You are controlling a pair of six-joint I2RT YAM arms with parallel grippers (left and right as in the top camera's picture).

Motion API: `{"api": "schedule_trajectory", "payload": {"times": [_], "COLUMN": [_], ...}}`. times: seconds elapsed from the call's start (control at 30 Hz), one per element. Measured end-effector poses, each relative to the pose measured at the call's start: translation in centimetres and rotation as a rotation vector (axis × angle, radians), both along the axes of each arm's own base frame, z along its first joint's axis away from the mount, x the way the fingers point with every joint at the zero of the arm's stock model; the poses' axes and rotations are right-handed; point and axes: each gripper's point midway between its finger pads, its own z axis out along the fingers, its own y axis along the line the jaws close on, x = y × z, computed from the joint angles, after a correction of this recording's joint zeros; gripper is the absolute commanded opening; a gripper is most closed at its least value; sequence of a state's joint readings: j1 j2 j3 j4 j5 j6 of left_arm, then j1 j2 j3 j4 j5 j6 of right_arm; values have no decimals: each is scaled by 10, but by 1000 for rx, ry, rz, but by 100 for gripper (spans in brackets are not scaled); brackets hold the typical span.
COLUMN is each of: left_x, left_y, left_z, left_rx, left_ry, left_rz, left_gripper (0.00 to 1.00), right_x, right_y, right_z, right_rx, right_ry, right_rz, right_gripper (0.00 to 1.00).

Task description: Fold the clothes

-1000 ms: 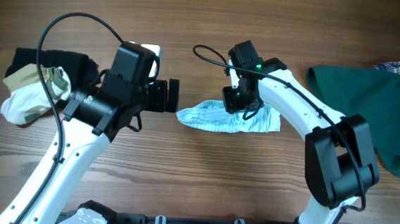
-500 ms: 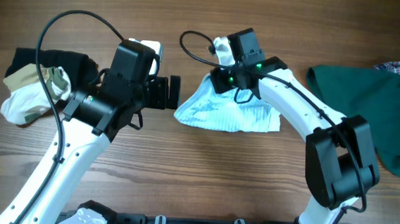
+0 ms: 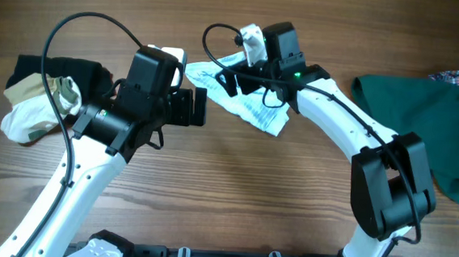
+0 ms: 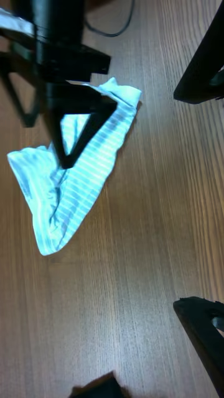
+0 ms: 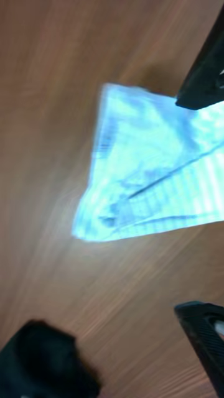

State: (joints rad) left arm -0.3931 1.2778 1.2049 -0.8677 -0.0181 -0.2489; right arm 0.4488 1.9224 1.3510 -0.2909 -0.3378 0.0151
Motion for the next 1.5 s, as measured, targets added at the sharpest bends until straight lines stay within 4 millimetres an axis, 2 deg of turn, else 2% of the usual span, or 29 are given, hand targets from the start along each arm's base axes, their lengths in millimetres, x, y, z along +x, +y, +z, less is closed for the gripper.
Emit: {"api": "schedule_trajectory", "payload": {"times": [0.07,0.1,0.17,0.3,0.37,0.43,0.47,0.53,0.67,0.77,0.87,0.9,0.93,0.97,1.07,1.17,1.27,1.33,1.4,1.43,1.5], "left_x": [0,0,0,0,0,0,0,0,0,0,1,2,4,4,6,6,6,7,11,13,15], "left_y": [0,0,0,0,0,0,0,0,0,0,0,-1,-2,-2,-3,-3,-5,-10,-16,-18,-21], "left_z": [0,0,0,0,0,0,0,0,0,0,0,1,3,3,5,5,3,-7,-29,-40,-69], "left_rx": [0,0,0,0,0,0,0,1,0,0,-1,-3,-8,-9,-13,-13,-22,-26,-22,-15,9], "left_ry": [-1,0,0,0,0,0,1,1,1,1,-3,-8,-18,-22,-30,-32,-20,13,82,115,198], "left_rz": [0,0,0,0,0,0,0,0,0,0,0,0,0,0,0,0,-9,-21,-35,-37,-40], "left_gripper": [100,100,100,100,100,100,100,100,100,100,100,100,100,100,100,100,99,99,100,100,99], "right_x": [-14,-22,-41,-51,-55,-61,-64,-71,-78,-96,-101,-101,-103,-110,-128,-142,-144,-144,-142,-142,-145], "right_y": [-14,-24,-46,-64,-73,-82,-86,-91,-98,-106,-109,-109,-108,-108,-110,-112,-112,-113,-119,-123,-135], "right_z": [-16,-25,-42,-55,-67,-80,-86,-94,-96,-88,-49,-28,4,21,38,34,33,33,32,31,28], "right_rx": [-70,-113,-217,-288,-312,-331,-339,-354,-381,-414,-386,-363,-324,-306,-292,-312,-316,-313,-323,-332,-367], "right_ry": [91,138,237,294,308,320,328,345,374,416,356,309,233,208,206,253,263,270,280,289,315], "right_rz": [-38,-63,-121,-199,-252,-293,-310,-334,-353,-345,-329,-316,-289,-258,-211,-176,-166,-185,-245,-284,-370], "right_gripper": [94,88,86,77,56,51,43,4,4,4,5,6,6,6,4,4,5,5,15,24,25]}}
